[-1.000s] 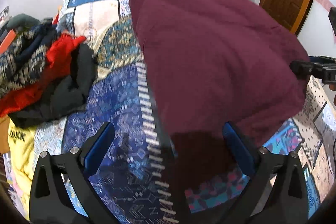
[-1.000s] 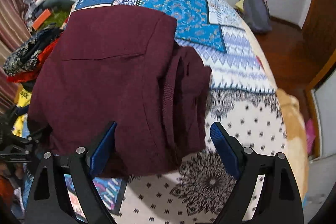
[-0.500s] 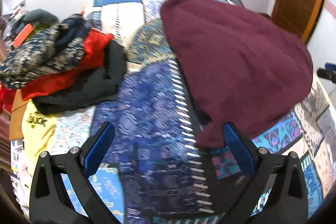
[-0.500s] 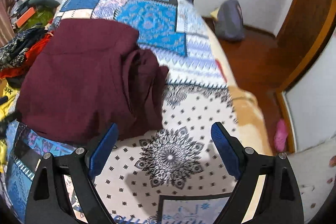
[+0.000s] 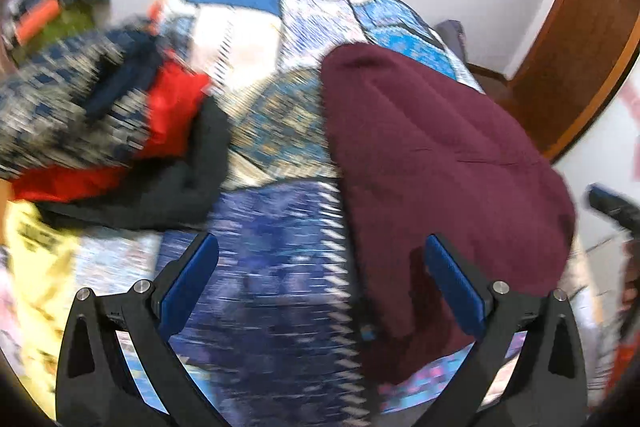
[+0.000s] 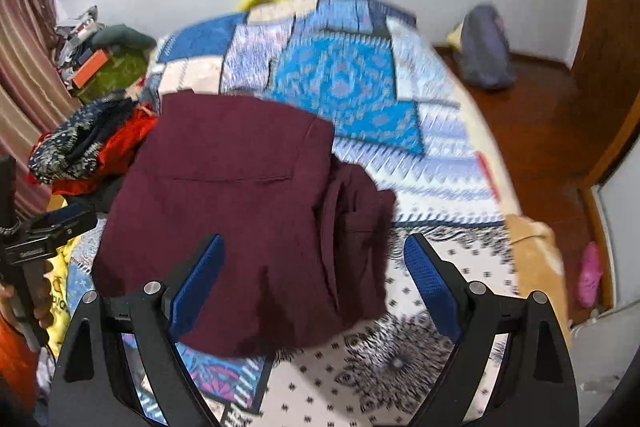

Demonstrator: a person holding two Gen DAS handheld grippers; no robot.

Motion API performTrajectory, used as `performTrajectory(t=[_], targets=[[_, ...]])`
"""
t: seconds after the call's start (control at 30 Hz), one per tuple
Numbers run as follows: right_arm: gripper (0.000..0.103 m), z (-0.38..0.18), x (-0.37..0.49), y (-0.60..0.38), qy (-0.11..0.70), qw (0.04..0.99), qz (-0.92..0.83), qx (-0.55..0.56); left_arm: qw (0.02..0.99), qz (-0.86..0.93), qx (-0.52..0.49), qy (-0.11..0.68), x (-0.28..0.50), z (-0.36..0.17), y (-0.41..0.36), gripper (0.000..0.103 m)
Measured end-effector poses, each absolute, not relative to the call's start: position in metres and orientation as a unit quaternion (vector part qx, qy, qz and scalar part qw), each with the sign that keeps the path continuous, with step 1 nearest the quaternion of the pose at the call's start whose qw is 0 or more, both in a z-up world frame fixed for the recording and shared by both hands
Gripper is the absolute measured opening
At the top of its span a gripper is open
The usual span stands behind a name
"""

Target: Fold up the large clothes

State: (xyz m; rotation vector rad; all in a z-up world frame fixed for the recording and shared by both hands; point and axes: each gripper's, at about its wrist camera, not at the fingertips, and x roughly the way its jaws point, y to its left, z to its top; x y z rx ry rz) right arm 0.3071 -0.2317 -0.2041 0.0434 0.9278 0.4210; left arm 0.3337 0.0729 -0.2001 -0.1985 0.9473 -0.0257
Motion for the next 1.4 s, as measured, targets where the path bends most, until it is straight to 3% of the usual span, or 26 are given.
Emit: performTrajectory(t=[0.23,0.37,0.63,0.87,0.93,1.03,1.1,1.17,1.4], targets=[[0.089,-0.259,0.350,-0.255,0.533,0.808,0.224,0.119,0.843,-0.102,-0.186,0.495,0.369,-0.225,0.064,0.103],[0.102,-0.279,0.362,-0.260,0.548,0.786,0.243,0.149,0.812,-0.133,-0.242,0.514,0.388,-0.241,0.068,0.103],[0.103,-0.310,0.387,-0.257,0.575,0.723,0.305,0.230,0.758,-0.187,-0.311,0.541,0.416,-0.274,0.063,0.103],[0.103,-0.307,0.389,-0.253,0.578,0.719,0.309,0.234,0.754,-0.199,-0.312,0.543,0.433,-0.279,0.051,0.103],[0.101,-0.304,0.386,-0.253,0.576,0.722,0.304,0.234,0.753,-0.197,-0.317,0.543,0.434,-0.280,0.050,0.095],[0.084,-0.294,0.380,-0.252,0.568,0.730,0.303,0.230,0.761,-0.191,-0.310,0.537,0.426,-0.275,0.050,0.085],[0.066,-0.286,0.377,-0.251,0.561,0.736,0.306,0.223,0.767,-0.195,-0.301,0.532,0.420,-0.272,0.055,0.080],[0.056,-0.280,0.374,-0.251,0.557,0.739,0.307,0.223,0.768,-0.198,-0.299,0.530,0.416,-0.268,0.055,0.075],[0.035,-0.244,0.356,-0.235,0.531,0.766,0.304,0.200,0.799,-0.209,-0.259,0.500,0.392,-0.219,0.052,0.055]])
